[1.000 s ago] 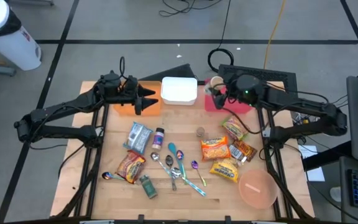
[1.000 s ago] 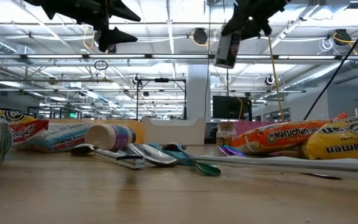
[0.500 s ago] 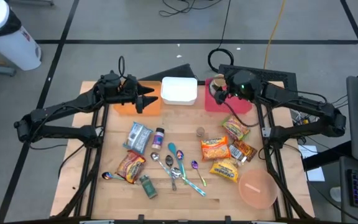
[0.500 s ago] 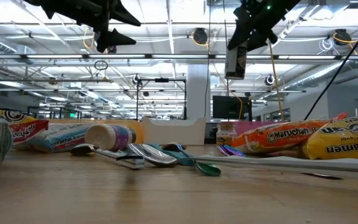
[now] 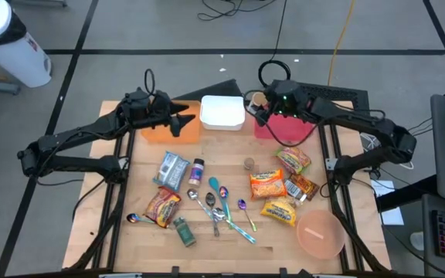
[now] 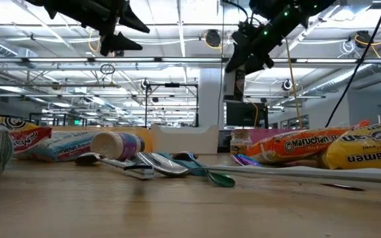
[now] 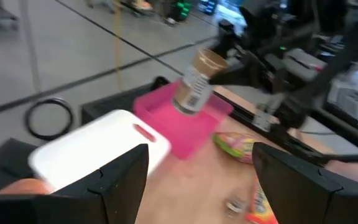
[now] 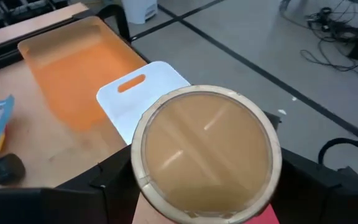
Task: Pick & Place Food Item
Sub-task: Put the gold spice bottle into the red bin
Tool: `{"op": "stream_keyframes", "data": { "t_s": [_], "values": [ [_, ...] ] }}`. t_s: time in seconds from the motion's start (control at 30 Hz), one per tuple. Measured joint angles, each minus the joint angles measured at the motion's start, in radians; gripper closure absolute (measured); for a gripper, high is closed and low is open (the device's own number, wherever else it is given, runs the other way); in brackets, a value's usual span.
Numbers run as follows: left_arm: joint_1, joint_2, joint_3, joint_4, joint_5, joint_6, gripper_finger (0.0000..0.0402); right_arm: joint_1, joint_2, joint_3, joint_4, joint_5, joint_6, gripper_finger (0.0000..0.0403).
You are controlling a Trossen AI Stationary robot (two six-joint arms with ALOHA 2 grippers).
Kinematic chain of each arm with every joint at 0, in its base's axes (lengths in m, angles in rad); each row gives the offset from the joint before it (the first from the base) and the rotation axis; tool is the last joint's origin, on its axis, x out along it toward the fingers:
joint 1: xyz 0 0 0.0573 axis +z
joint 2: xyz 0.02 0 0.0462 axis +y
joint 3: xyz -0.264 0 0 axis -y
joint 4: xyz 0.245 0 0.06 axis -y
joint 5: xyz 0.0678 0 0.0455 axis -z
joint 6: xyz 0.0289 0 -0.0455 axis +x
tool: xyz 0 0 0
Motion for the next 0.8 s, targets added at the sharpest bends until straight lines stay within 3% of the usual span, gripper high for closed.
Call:
{"op": "stream_keyframes", "data": {
  "t_s": [0.27,0.43,0.8],
  "values": [
    [0.002,0.0,0.0,0.007,-0.167,0.031,0.0105,-0.078,0.006,0.0,-0.006,-0.02,-0.044,0.0134],
    [0.002,0.042,0.001,0.022,-0.192,0.005,0.0105,-0.135,0.006,0.0,-0.011,-0.02,-0.048,0.0129],
    [0.002,0.182,0.001,0.132,0.001,-0.055,0.0105,-0.204,-0.012,0.0,-0.167,-0.045,-0.071,0.0131]
  ]
}}
